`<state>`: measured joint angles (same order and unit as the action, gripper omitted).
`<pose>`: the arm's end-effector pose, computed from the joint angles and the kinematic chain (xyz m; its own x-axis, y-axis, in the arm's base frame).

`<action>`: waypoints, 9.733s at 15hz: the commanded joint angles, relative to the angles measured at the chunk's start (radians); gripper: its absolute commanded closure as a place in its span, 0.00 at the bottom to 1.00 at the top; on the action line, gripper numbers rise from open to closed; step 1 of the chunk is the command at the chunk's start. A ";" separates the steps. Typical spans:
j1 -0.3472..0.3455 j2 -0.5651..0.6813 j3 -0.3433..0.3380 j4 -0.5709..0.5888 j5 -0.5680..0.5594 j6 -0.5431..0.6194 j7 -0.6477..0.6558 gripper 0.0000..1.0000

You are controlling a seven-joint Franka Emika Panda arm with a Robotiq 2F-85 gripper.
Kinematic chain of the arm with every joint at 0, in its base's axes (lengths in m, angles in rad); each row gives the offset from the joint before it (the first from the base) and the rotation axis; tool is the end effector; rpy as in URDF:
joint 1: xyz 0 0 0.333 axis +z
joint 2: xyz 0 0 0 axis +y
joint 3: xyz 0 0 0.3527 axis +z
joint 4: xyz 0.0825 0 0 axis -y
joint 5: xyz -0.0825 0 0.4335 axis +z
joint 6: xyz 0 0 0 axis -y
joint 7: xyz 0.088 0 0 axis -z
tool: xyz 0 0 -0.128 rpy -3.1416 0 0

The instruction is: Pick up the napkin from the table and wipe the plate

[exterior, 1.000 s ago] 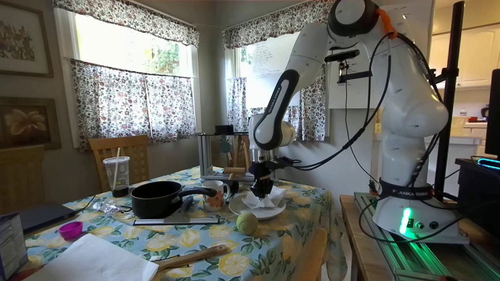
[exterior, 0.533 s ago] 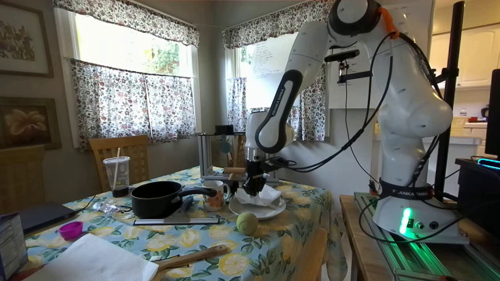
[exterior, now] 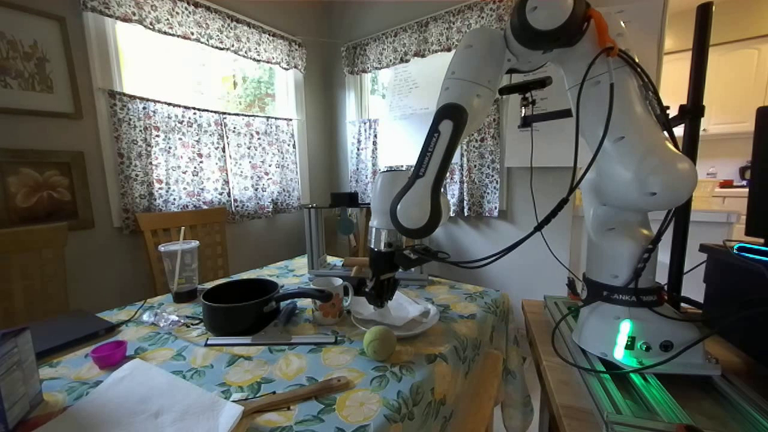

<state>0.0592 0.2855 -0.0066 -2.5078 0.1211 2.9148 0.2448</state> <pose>0.5061 0.0196 0.1524 0.9464 -0.3050 0.1059 -0.2992 -0.9518 -0.0670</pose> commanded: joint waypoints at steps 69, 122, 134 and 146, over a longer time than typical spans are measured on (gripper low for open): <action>0.020 0.076 -0.079 0.069 -0.071 0.060 -0.007 1.00; -0.421 -0.374 -0.045 -0.248 -0.568 -0.141 0.668 1.00; -0.291 -0.190 -0.163 -0.240 -0.510 -0.093 0.629 1.00; -0.230 -0.376 -0.255 -0.273 -0.568 -0.173 0.629 0.24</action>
<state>-0.1776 0.0469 -0.2533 -2.7392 -0.4089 2.8132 0.8696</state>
